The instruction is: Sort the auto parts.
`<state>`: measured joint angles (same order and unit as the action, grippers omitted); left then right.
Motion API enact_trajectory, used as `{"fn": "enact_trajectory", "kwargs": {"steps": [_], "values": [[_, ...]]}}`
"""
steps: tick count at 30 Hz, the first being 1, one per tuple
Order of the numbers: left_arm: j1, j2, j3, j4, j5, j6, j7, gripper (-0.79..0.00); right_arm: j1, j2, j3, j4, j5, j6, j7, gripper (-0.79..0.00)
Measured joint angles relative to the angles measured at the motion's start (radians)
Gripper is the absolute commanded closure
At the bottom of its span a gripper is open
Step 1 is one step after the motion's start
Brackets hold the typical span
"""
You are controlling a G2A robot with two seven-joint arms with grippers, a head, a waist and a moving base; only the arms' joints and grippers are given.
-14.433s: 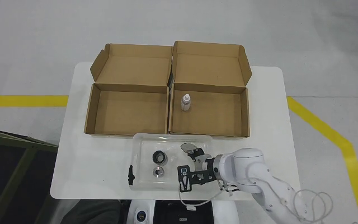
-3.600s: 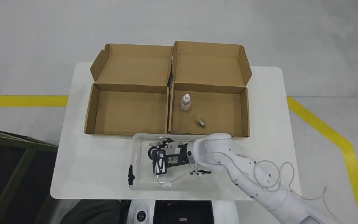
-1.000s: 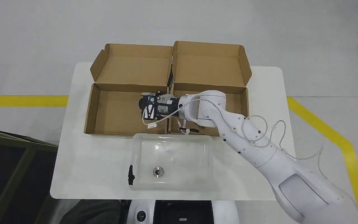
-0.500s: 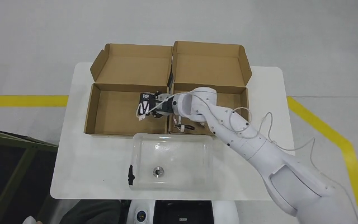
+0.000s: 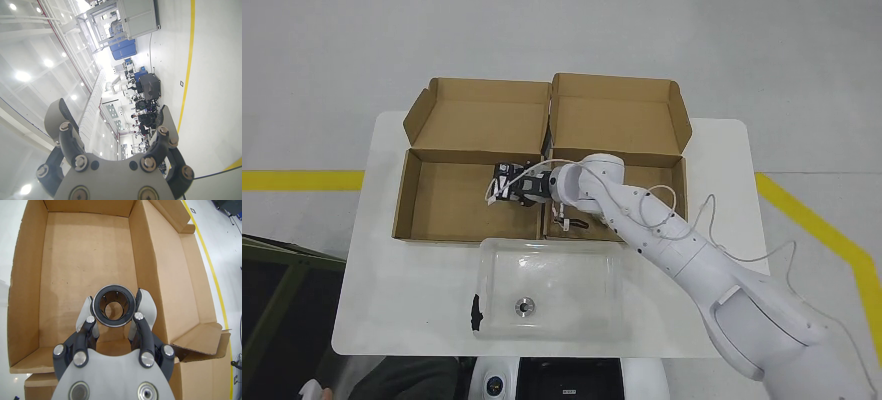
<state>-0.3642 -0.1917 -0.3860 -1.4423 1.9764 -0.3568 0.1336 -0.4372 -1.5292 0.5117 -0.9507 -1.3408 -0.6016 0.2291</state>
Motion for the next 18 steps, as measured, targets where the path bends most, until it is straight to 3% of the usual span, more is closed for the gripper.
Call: {"fn": "enact_trajectory", "kwargs": {"steps": [3, 5, 6, 7, 8, 18], "values": [[0.000, 0.000, 0.000, 0.000, 0.000, 0.000, 0.000, -0.785, 0.001, -0.007, -0.001, 0.011, -0.011, 0.001, 0.006, -0.289], [0.000, 0.000, 0.000, 0.000, 0.000, 0.000, 0.000, -0.785, 0.001, -0.010, -0.001, 0.016, -0.017, 0.001, 0.009, -0.385], [0.000, 0.000, 0.000, 0.000, 0.000, 0.000, 0.000, -0.785, 0.000, -0.012, 0.000, 0.019, -0.019, 0.001, 0.010, -0.610], [0.000, 0.000, 0.000, 0.000, 0.000, 0.000, 0.000, -0.785, 0.000, -0.014, 0.000, 0.021, -0.021, 0.001, 0.010, -0.748], [0.000, 0.000, 0.000, 0.000, 0.000, 0.000, 0.000, -0.785, 0.000, -0.015, 0.001, 0.023, -0.024, 0.001, 0.012, -0.785], [0.000, 0.000, 0.000, 0.000, 0.000, 0.000, 0.000, -0.785, -0.012, -0.005, 0.042, -0.092, -0.078, -0.014, 0.005, -0.785]]}}
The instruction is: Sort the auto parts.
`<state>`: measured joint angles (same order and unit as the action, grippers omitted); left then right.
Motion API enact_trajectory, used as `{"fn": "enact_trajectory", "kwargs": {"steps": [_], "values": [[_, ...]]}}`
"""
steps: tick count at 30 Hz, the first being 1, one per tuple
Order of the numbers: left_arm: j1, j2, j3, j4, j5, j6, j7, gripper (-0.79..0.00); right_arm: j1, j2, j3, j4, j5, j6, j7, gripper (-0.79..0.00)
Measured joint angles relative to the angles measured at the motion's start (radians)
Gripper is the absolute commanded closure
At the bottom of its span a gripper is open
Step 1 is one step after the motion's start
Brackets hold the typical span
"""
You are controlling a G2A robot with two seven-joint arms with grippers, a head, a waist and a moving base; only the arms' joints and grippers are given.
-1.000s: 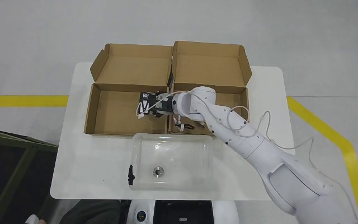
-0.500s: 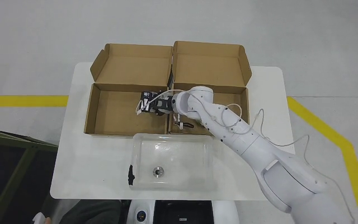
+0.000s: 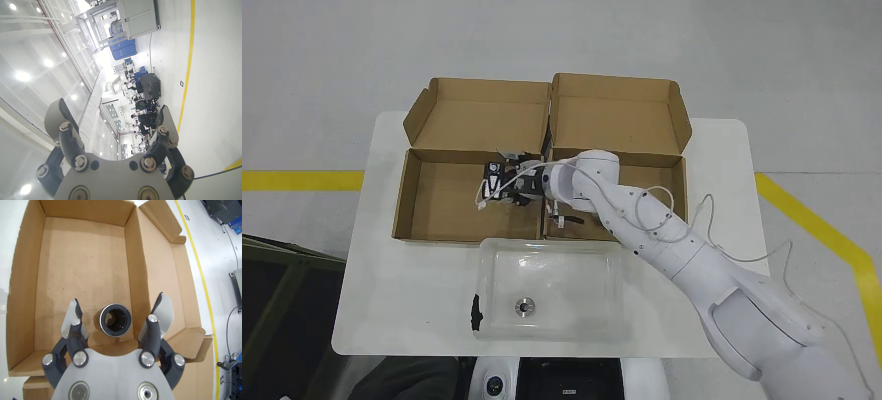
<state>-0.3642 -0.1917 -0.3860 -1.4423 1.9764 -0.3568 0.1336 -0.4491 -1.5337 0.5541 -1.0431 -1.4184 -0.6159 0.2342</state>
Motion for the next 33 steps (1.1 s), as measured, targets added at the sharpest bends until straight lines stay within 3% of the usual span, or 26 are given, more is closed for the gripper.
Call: {"fn": "enact_trajectory", "kwargs": {"steps": [8, 21, 33], "values": [[0.000, 0.000, 0.000, 0.000, 0.000, 0.000, 0.000, -0.785, -0.097, 0.037, 0.063, -0.213, 0.006, -0.061, 0.050, -0.785], [0.000, 0.000, 0.000, 0.000, 0.000, 0.000, 0.000, -0.785, -0.381, 0.129, 0.205, -0.623, -0.026, -0.178, 0.190, -0.785], [0.000, 0.000, 0.000, 0.000, 0.000, 0.000, 0.000, -0.785, -0.575, 0.184, 0.280, -0.790, -0.071, -0.261, 0.226, -0.785]]}}
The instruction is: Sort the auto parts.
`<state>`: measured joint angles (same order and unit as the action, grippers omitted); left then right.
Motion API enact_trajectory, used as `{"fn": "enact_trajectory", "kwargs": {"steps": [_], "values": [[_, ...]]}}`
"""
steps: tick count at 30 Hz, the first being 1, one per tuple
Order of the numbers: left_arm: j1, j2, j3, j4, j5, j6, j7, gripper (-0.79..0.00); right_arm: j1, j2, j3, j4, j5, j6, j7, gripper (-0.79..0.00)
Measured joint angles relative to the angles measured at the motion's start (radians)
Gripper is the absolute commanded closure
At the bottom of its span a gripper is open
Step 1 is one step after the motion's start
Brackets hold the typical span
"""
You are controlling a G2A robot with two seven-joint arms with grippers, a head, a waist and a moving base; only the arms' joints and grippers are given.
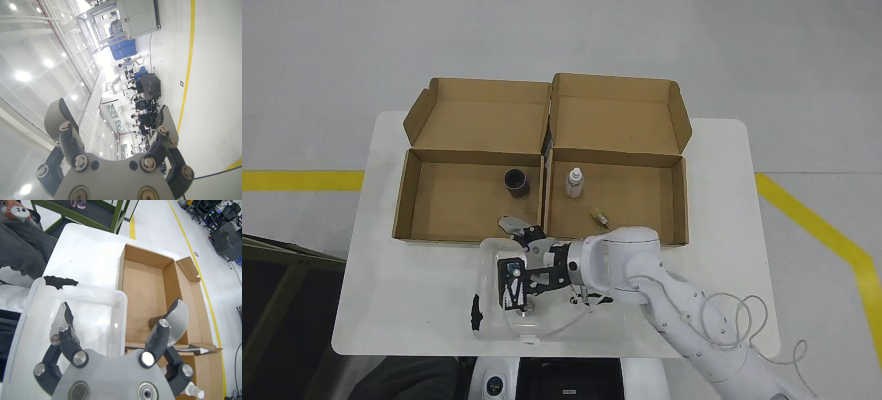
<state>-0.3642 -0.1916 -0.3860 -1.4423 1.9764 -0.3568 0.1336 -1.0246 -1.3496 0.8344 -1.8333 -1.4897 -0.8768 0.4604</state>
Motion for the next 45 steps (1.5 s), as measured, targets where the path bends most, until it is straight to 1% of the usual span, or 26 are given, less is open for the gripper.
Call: {"fn": "enact_trajectory", "kwargs": {"steps": [9, 15, 26, 44, 45], "values": [[0.000, 0.000, 0.000, 0.000, 0.000, 0.000, 0.000, -0.785, -0.084, 0.023, 0.008, -0.035, -0.053, -0.017, -0.026, -0.785], [0.000, 0.000, 0.000, 0.000, 0.000, 0.000, 0.000, -0.785, -0.109, 0.034, -0.001, -0.034, -0.079, -0.038, -0.047, -0.785], [0.000, 0.000, 0.000, 0.000, 0.000, 0.000, 0.000, -0.785, -0.121, 0.045, -0.020, -0.008, -0.117, -0.047, -0.079, -0.785], [0.000, 0.000, 0.000, 0.000, 0.000, 0.000, 0.000, -0.785, -0.086, 0.044, -0.077, 0.128, -0.158, -0.018, -0.123, -0.785], [0.000, 0.000, 0.000, 0.000, 0.000, 0.000, 0.000, -0.785, -0.083, 0.043, -0.082, 0.136, -0.159, -0.015, -0.126, -0.776]]}}
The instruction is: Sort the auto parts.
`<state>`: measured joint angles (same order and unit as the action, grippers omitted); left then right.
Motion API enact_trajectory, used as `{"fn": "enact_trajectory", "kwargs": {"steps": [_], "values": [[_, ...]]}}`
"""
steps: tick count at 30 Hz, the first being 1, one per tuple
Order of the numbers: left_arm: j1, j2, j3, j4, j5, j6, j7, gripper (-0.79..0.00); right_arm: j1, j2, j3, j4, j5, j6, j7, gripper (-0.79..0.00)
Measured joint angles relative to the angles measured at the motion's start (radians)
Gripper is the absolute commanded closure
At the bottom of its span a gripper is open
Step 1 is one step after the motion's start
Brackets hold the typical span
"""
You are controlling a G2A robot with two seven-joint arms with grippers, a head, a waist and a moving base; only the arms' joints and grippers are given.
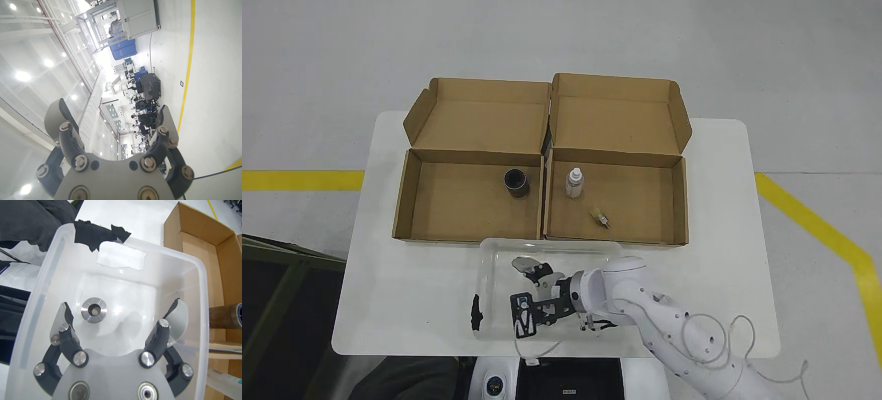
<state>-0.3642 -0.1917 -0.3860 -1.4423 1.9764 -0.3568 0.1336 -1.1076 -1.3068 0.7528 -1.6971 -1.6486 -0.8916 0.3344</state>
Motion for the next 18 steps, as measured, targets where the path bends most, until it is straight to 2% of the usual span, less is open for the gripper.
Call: {"fn": "enact_trajectory", "kwargs": {"steps": [5, 7, 11, 18], "values": [[0.000, 0.000, 0.000, 0.000, 0.000, 0.000, 0.000, -0.785, 0.014, -0.003, -0.014, 0.026, 0.003, 0.007, -0.009, -0.714], [0.000, 0.000, 0.000, 0.000, 0.000, 0.000, 0.000, -0.785, 0.019, -0.005, -0.021, 0.037, 0.004, 0.009, -0.009, -0.659], [0.000, 0.000, 0.000, 0.000, 0.000, 0.000, 0.000, -0.785, 0.029, -0.008, -0.033, 0.054, 0.005, 0.009, -0.006, -0.659], [0.000, 0.000, 0.000, 0.000, 0.000, 0.000, 0.000, -0.785, 0.041, -0.012, -0.057, 0.076, 0.014, 0.005, -0.004, -0.594]]}}
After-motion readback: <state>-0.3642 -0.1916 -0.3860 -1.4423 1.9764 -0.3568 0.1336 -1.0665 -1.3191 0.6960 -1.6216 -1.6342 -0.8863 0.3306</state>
